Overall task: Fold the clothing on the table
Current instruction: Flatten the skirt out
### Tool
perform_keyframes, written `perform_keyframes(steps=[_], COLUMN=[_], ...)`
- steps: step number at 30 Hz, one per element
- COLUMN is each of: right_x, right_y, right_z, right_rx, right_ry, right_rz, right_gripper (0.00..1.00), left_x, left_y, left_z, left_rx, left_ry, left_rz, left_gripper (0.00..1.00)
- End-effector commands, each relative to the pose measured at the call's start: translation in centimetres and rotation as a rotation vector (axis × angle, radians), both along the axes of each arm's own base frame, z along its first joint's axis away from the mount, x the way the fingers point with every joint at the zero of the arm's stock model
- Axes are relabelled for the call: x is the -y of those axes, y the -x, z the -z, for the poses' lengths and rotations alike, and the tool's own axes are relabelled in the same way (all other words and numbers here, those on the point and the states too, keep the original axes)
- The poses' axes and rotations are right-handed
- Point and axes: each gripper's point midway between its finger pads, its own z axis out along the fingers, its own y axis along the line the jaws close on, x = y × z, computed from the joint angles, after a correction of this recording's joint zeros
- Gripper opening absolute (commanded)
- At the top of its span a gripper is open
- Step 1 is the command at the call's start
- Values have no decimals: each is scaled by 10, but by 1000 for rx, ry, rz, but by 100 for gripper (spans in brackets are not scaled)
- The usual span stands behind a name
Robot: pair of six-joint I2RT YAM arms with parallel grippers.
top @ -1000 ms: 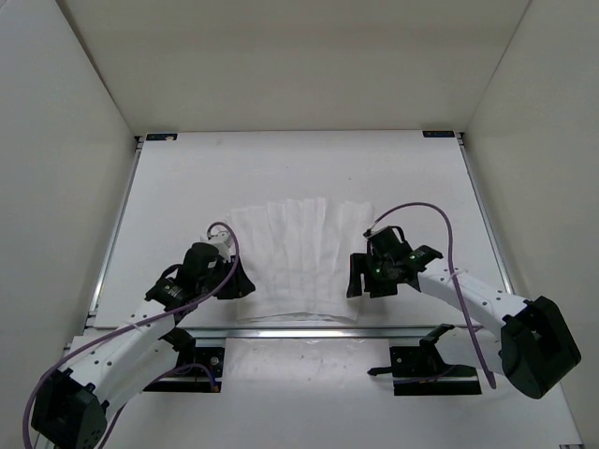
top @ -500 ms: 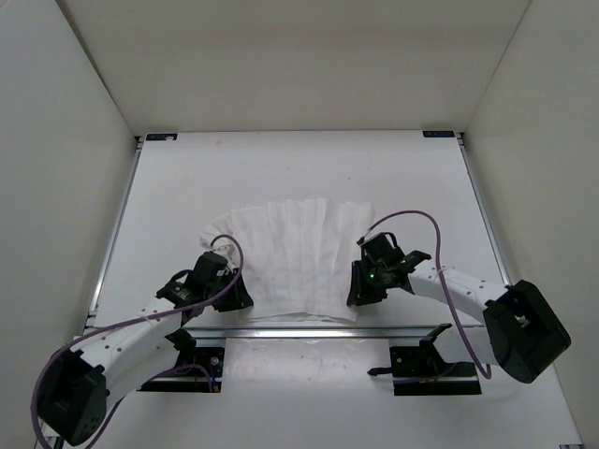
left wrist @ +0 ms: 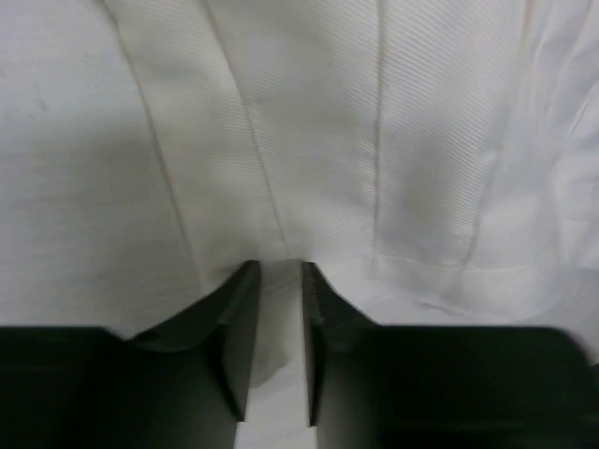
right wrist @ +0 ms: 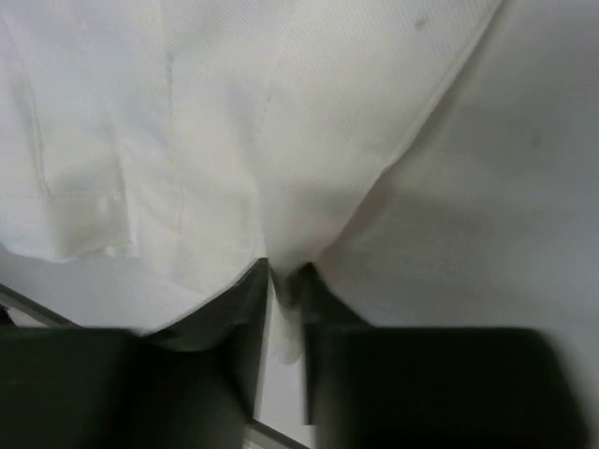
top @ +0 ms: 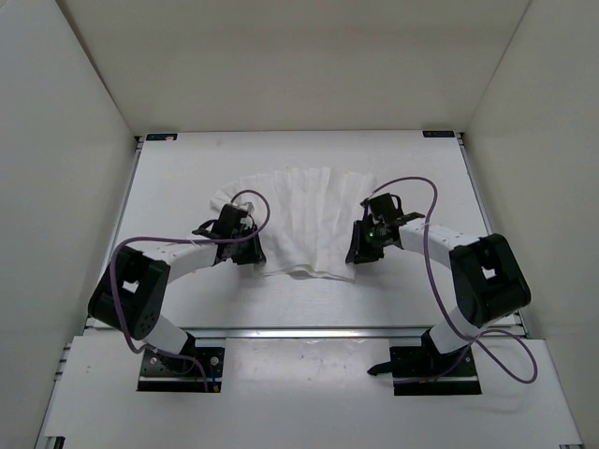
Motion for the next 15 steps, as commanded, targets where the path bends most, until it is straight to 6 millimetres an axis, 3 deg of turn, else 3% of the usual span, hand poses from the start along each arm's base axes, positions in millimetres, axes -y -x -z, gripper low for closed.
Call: perform_keyframes(steps=[1,3,5,7,10,15], right_x=[-4,-6,-6,-4,1,6], right_y=[-33,-37,-37,-32,-26,-14], right_z=[-17,-29,-37,-38,-30,-13], right_rx=[93,125,157,165,145,108], right_ry=[7,14,20,23,35,89], right_rz=[-39,-35,-27,-13,0,16], right_gripper=[26,44,49,51,52,52], left_x=[-13,-15,-20,-26,-44,-52], left_y=[-5,-3,-5,0,8,23], left_z=[0,-12,-33,-37,-28,-2], left_rx=[20,52,115,132,106,36], left_ry=[-55,-45,-8,-1,-54,-126], left_rz=[19,5,-31,-52,-84,-87], left_gripper=[39,50,57,61,65,66])
